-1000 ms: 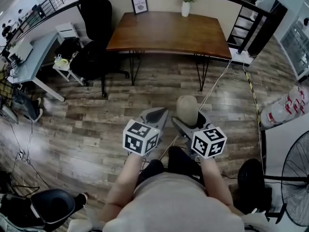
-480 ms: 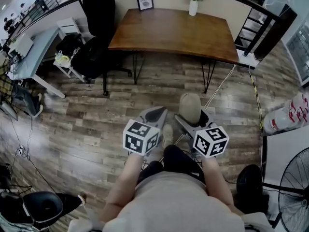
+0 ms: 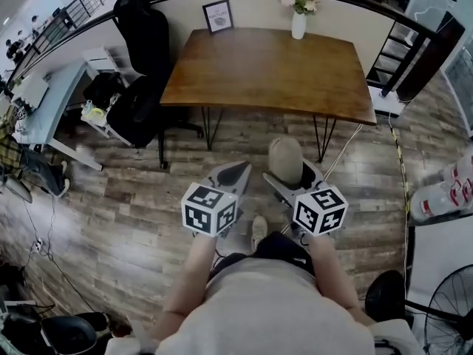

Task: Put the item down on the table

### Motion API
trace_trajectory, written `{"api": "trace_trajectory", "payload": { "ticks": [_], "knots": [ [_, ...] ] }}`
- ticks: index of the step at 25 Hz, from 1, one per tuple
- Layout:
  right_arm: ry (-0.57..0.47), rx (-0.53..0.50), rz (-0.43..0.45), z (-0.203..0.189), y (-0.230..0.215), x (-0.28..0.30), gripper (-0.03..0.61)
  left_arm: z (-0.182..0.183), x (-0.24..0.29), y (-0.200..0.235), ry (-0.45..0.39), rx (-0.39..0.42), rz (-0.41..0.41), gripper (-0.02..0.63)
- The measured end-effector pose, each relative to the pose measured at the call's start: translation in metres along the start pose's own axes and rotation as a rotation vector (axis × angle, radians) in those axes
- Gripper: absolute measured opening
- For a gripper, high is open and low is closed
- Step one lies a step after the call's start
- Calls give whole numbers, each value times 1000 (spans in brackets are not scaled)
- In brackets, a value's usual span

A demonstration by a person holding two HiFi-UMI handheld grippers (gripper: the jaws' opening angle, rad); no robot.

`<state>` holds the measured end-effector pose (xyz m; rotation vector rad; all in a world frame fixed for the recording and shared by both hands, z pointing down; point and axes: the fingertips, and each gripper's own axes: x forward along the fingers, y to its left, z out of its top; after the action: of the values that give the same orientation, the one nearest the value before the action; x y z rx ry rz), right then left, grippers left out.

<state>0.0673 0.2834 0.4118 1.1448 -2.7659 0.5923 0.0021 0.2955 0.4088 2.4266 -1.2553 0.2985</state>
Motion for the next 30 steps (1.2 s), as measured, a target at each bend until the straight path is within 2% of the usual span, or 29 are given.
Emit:
{"api": "trace_trajectory", "payload": {
  "ticks": [5,13,23,30],
  "knots": [
    [-1,12,10,26,-36,41,422,33,37,37,-18,-8,22,12],
    [22,24,17,34,-62,67,422,45,72,62,10,-15,30,12],
    [31,46,-26,43,-102,104,422,52,119,94,44,-34,-12,12],
    [29,35,-65,66,-140,152,422,79,170,139,35,-46,-48,14]
  ]
}}
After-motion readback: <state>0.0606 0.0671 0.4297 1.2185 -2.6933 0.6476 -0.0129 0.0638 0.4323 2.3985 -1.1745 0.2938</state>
